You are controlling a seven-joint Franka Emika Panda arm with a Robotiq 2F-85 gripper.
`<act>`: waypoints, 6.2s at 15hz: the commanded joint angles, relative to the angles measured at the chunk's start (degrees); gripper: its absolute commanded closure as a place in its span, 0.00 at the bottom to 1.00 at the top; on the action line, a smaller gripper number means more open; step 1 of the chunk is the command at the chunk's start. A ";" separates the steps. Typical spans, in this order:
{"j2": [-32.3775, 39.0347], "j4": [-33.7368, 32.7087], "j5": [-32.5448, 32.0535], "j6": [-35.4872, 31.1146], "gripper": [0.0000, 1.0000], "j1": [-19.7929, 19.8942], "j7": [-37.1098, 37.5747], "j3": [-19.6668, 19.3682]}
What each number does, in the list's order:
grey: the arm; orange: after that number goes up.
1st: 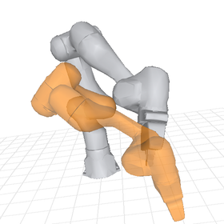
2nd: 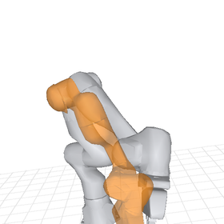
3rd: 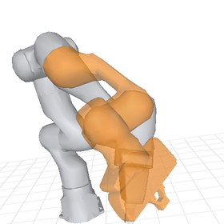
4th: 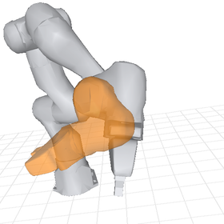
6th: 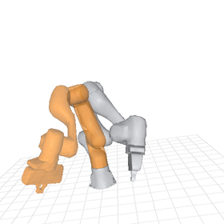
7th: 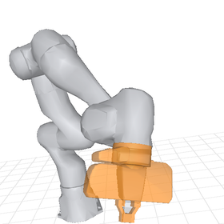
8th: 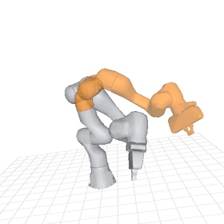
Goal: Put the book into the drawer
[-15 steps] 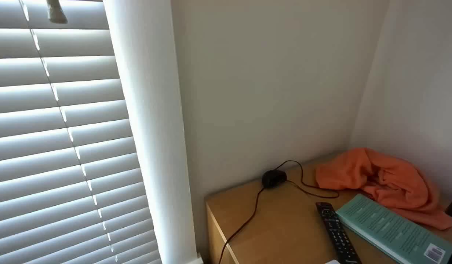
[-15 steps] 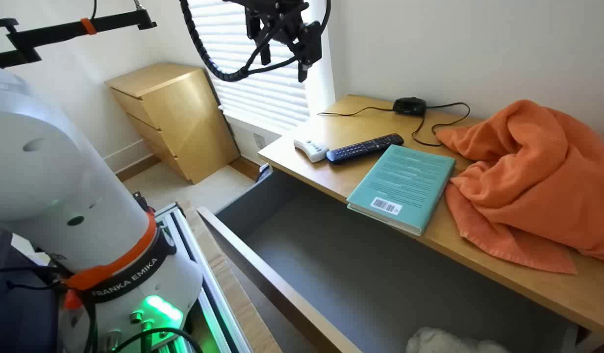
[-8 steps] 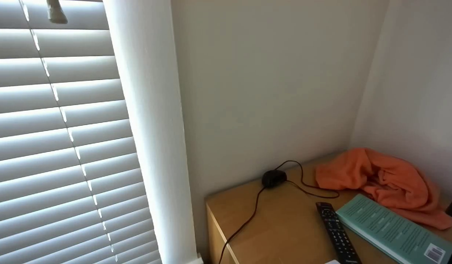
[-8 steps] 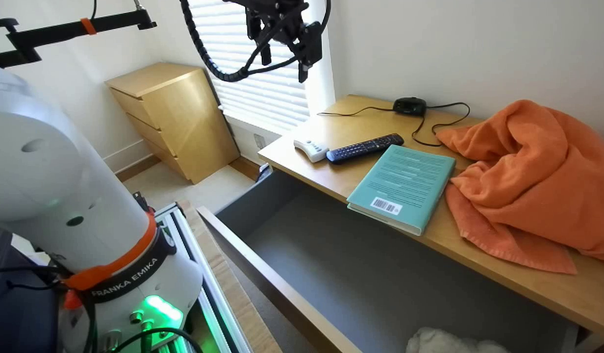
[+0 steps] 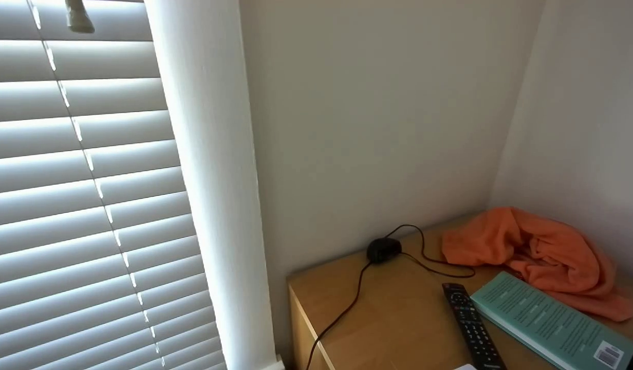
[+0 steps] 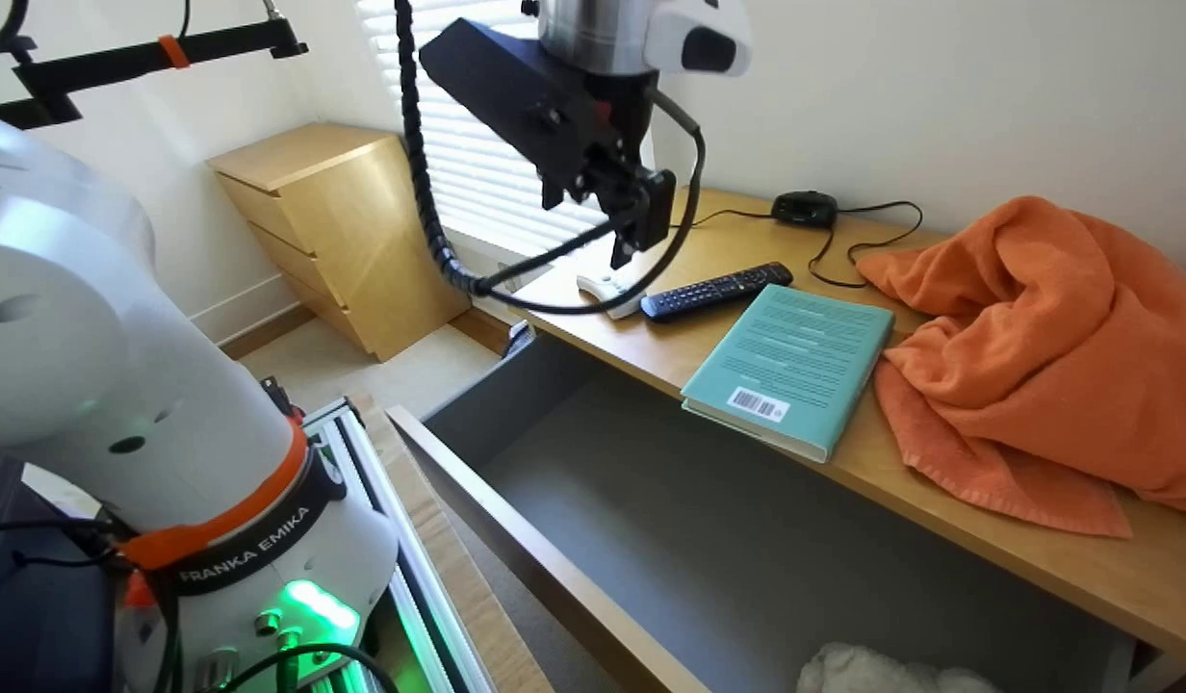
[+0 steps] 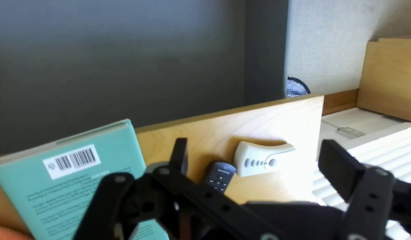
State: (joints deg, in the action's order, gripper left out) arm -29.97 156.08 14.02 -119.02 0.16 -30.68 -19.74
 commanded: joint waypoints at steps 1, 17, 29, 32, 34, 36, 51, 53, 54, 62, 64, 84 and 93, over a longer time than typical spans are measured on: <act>2.49 2.68 2.60 -1.31 0.00 3.81 -7.03 -5.30; 26.05 -2.67 24.88 1.50 0.00 12.72 -35.31 -9.42; 53.65 -22.18 34.71 18.44 0.00 25.97 -41.87 -3.59; 60.09 -27.75 38.10 22.26 0.00 29.48 -42.90 -0.80; 63.38 -30.52 40.86 23.53 0.00 30.98 -43.11 0.70; 65.98 -32.56 44.01 24.15 0.00 31.94 -42.67 1.78; 73.67 -38.02 51.49 28.42 0.71 31.67 -37.71 1.66; 74.71 -38.83 51.51 28.38 0.87 31.87 -36.62 1.56; 74.98 -39.22 51.58 29.21 0.92 32.14 -36.01 1.56; 74.58 -40.43 48.04 31.67 0.92 32.21 -29.64 -0.38; 74.62 -40.77 46.50 31.60 0.92 32.07 -27.29 -1.14; 79.48 -46.46 43.57 39.52 0.25 35.43 -31.20 3.19; 84.33 -51.26 43.31 42.77 0.09 36.58 -32.24 3.54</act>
State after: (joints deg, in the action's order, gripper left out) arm 51.57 107.81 58.16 -78.42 34.95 -62.38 -17.04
